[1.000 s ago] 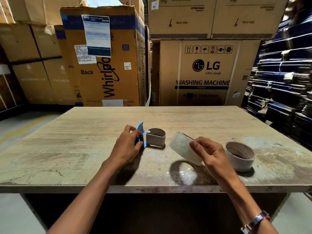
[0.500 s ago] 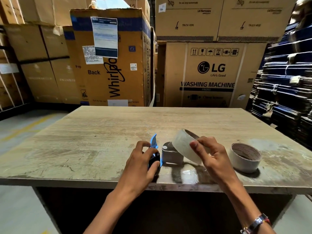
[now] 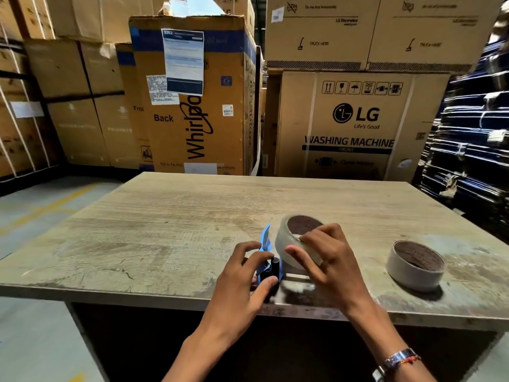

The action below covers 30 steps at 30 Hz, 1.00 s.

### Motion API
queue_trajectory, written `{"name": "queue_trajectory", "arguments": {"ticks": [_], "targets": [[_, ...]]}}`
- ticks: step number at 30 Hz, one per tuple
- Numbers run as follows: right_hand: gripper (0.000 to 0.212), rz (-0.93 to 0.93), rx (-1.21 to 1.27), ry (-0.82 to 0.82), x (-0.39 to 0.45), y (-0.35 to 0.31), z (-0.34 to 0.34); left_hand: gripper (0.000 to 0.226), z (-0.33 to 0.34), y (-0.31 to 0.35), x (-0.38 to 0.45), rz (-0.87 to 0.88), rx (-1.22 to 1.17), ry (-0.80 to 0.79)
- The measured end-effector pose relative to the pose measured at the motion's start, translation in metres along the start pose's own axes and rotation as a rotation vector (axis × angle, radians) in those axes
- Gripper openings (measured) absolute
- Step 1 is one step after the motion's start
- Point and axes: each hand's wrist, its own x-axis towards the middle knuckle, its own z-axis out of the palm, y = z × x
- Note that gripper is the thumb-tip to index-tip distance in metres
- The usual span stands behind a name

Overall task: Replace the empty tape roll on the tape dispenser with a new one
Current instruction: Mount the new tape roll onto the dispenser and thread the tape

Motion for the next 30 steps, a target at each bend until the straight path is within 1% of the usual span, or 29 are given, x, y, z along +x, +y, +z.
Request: {"name": "queue_trajectory", "arguments": {"ticks": [3, 7, 11, 16, 19, 22, 25, 27, 30], "targets": [[0.04, -0.033, -0.044, -0.018, -0.001, -0.002, 0.002, 0.028, 0.002, -0.002, -0.001, 0.003, -0.016, 0.026], [0.041, -0.071, -0.151, -0.124, -0.005, -0.004, 0.004, 0.027, 0.004, -0.003, -0.001, 0.027, -0.053, 0.056], [0.039, -0.04, -0.17, -0.118, -0.012, -0.005, 0.005, 0.028, 0.003, -0.006, -0.002, 0.021, -0.032, 0.085], [0.039, -0.061, -0.332, -0.114, -0.018, -0.012, 0.007, 0.03, 0.0, -0.012, 0.003, -0.012, -0.003, 0.105], [0.039, -0.014, -0.367, -0.127, -0.02, -0.017, 0.003, 0.036, -0.002, -0.014, 0.005, -0.025, -0.023, 0.105], [0.04, 0.033, -0.354, -0.11, -0.017, -0.024, -0.004, 0.047, -0.003, -0.016, 0.004, -0.09, -0.07, 0.129], [0.028, 0.038, -0.257, -0.085, -0.003, -0.028, -0.011, 0.05, -0.004, -0.019, 0.006, -0.148, -0.088, 0.137], [0.022, 0.06, -0.185, -0.141, 0.012, -0.029, -0.011, 0.05, -0.006, -0.018, 0.008, -0.169, -0.118, 0.121], [0.019, 0.086, -0.113, -0.321, 0.033, -0.03, -0.002, 0.048, -0.008, -0.017, 0.01, -0.183, -0.146, 0.101]]}}
